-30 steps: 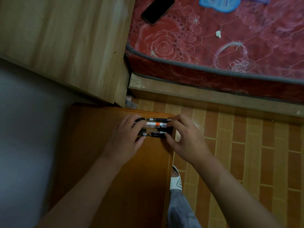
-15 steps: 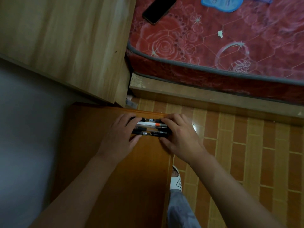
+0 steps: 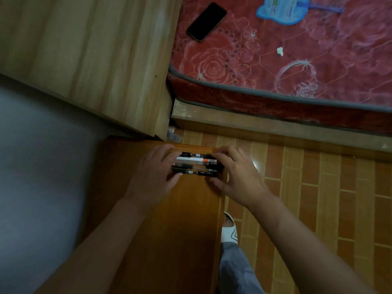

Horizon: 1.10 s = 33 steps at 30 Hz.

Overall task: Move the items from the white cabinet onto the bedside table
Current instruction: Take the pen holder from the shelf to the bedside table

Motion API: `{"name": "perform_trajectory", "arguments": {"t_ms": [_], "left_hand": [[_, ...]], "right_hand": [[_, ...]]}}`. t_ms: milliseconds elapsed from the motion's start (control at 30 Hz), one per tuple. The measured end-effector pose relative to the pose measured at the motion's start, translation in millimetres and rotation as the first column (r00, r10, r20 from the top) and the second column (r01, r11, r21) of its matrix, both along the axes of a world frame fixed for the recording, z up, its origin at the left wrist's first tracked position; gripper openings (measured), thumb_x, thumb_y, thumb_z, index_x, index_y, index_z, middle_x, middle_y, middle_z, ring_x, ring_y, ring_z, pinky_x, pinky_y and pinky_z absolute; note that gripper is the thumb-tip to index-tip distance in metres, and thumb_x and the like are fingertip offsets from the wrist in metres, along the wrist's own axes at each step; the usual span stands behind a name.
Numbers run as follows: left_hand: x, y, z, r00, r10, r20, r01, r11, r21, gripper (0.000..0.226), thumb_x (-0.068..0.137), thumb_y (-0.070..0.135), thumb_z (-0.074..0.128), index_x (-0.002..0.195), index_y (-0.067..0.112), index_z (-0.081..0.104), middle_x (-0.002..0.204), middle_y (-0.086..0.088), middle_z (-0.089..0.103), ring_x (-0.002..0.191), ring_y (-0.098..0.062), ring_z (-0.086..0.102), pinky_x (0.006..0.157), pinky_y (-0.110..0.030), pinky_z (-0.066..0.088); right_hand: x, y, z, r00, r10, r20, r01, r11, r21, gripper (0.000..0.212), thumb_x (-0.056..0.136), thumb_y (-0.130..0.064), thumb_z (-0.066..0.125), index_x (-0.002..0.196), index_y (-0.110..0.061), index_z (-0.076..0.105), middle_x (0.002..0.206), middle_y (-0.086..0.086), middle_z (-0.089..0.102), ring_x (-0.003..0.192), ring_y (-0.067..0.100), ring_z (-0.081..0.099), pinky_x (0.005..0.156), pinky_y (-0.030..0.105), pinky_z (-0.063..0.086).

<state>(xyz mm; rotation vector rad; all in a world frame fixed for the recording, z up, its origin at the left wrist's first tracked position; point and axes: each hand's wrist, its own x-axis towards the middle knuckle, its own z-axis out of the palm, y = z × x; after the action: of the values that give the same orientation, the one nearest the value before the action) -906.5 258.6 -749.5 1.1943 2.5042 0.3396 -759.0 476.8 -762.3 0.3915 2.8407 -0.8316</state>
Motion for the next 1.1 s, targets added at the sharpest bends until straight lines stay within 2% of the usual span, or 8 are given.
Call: {"name": "perform_trajectory", "arguments": {"t_ms": [133,267,400,533,667,867,967,1100], "left_hand": [[2.0,-1.7,38.2,0.998,-0.025,-0.05,0.023,0.999,-0.038,0.061,0.089,0.038,0.069,0.144,0.025,0.047,0.151,0.002,0.04,0.141,-0.015,0.037,0.113,-0.04,0.041],[5.2,2.6,98.0,0.991,-0.088,-0.1,0.084,0.996,-0.044,0.059,0.085,0.035,0.075,0.138,0.021,0.053,0.142,-0.005,0.051,0.132,-0.021,0.048,0.105,-0.043,0.049],[8.6,4.2,175.6,0.976,-0.134,-0.172,0.13,0.991,-0.034,0.055,0.087,0.041,0.071,0.136,0.02,0.056,0.137,-0.007,0.056,0.123,-0.025,0.055,0.099,-0.043,0.049],[20.0,5.0,258.3,0.955,-0.146,-0.257,0.138,0.989,-0.051,0.054,0.091,0.048,0.064,0.137,0.021,0.057,0.141,-0.006,0.055,0.129,-0.026,0.051,0.103,-0.047,0.046],[42.1,6.8,341.4,0.933,-0.188,-0.308,0.185,0.982,-0.04,0.055,0.092,0.051,0.058,0.138,0.021,0.055,0.144,-0.007,0.052,0.131,-0.028,0.05,0.102,-0.049,0.048],[99.4,23.3,459.3,0.888,-0.28,-0.366,0.32,0.946,0.052,0.057,0.09,0.051,0.061,0.137,0.019,0.057,0.14,-0.006,0.053,0.13,-0.028,0.049,0.096,-0.048,0.051],[125.6,43.0,490.8,0.872,-0.319,-0.371,0.379,0.92,0.102,0.059,0.089,0.057,0.052,0.133,0.018,0.06,0.136,-0.007,0.056,0.125,-0.029,0.052,0.092,-0.048,0.052],[191.6,81.6,531.6,0.822,-0.442,-0.36,0.52,0.84,0.155,0.064,0.082,0.06,0.043,0.13,0.021,0.062,0.13,-0.006,0.059,0.118,-0.03,0.055,0.085,-0.048,0.054]], "right_hand": [[5.0,4.1,33.2,1.0,-0.001,-0.015,0.002,1.0,0.017,0.068,0.087,-0.047,0.075,0.147,-0.028,0.05,0.14,-0.006,0.047,0.125,0.015,0.044,0.103,0.04,0.046],[15.7,10.2,85.0,0.997,-0.048,-0.058,0.051,0.997,0.058,0.063,0.085,-0.048,0.076,0.14,-0.025,0.054,0.139,-0.003,0.048,0.128,0.019,0.044,0.101,0.042,0.048],[36.5,12.7,155.3,0.993,-0.088,-0.081,0.097,0.988,0.116,0.065,0.088,-0.051,0.071,0.144,-0.024,0.053,0.144,-0.002,0.047,0.134,0.02,0.042,0.106,0.039,0.042],[67.8,8.1,233.0,0.983,-0.157,-0.094,0.172,0.968,0.182,0.065,0.089,-0.055,0.067,0.144,-0.024,0.054,0.144,-0.002,0.05,0.134,0.022,0.045,0.105,0.043,0.042],[113.1,-1.6,309.5,0.968,-0.243,-0.067,0.252,0.938,0.237,0.067,0.089,-0.058,0.064,0.146,-0.026,0.05,0.154,0.0,0.043,0.143,0.024,0.037,0.113,0.047,0.037],[212.8,-17.2,424.5,0.892,-0.443,-0.095,0.449,0.836,0.317,0.075,0.087,-0.064,0.06,0.151,-0.029,0.045,0.159,0.0,0.039,0.148,0.025,0.032,0.117,0.047,0.033],[259.5,-22.2,461.2,0.844,-0.527,-0.099,0.528,0.784,0.326,0.075,0.088,-0.064,0.059,0.153,-0.029,0.044,0.161,0.0,0.036,0.15,0.025,0.03,0.118,0.047,0.03],[348.1,-33.7,512.2,0.734,-0.672,-0.095,0.649,0.654,0.388,0.073,0.091,-0.064,0.059,0.152,-0.029,0.043,0.161,0.0,0.035,0.148,0.022,0.029,0.117,0.044,0.029]]}}
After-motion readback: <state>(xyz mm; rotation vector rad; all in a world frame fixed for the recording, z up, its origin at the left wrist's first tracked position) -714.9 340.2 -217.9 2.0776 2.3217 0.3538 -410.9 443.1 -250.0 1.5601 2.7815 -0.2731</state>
